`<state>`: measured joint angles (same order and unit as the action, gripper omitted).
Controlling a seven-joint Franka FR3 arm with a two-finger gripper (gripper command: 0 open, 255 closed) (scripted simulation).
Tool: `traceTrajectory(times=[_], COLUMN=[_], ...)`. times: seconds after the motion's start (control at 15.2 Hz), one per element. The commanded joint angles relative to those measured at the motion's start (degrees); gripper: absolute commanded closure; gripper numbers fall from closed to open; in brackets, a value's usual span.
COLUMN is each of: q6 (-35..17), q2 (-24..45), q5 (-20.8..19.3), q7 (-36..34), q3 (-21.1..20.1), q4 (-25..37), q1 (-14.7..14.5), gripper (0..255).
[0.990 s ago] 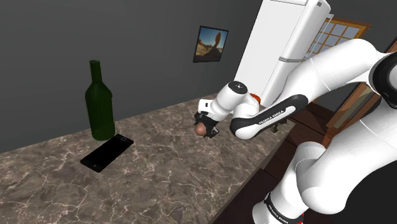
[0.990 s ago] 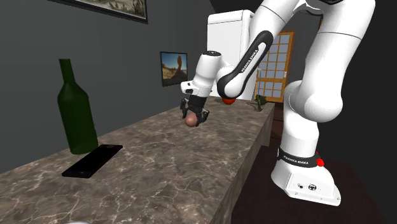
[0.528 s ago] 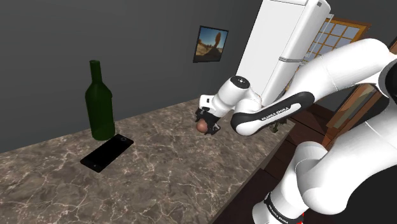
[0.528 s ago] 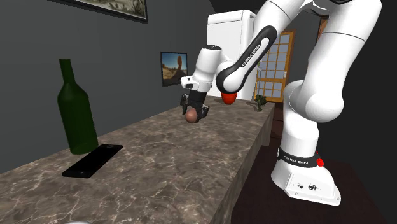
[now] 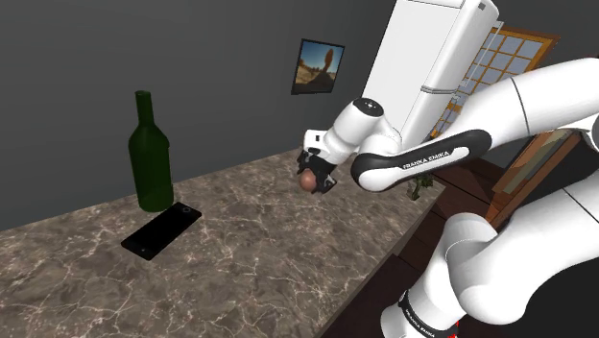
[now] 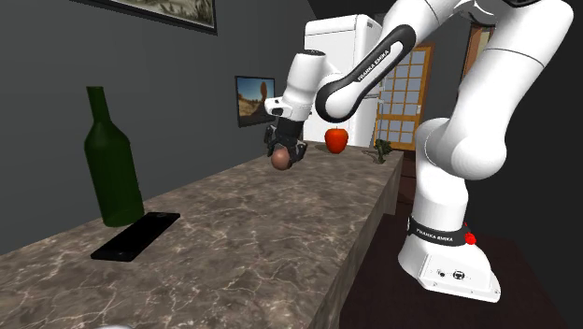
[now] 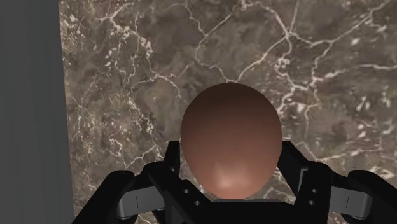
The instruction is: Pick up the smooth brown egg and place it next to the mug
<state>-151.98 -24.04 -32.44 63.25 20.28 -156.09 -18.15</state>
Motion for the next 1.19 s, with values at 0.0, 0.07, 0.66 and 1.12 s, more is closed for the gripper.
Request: traceTrajectory(times=[0.0,0.07,0.66,1.12], q6=[2.31,3.29,11.74,17.83], q2=[-1.69,-2.33,-7.05,-9.52], q5=[0.85,1.22,4.11,5.96], q7=[0.72,1.06,3.62,5.24], q3=[-0.17,-0.23,-1.00,-1.78], q4=[0.61,0.97,4.82,8.55], q1=[-0.45,-0.64,-2.05,-2.91], gripper=[255,255,255,255])
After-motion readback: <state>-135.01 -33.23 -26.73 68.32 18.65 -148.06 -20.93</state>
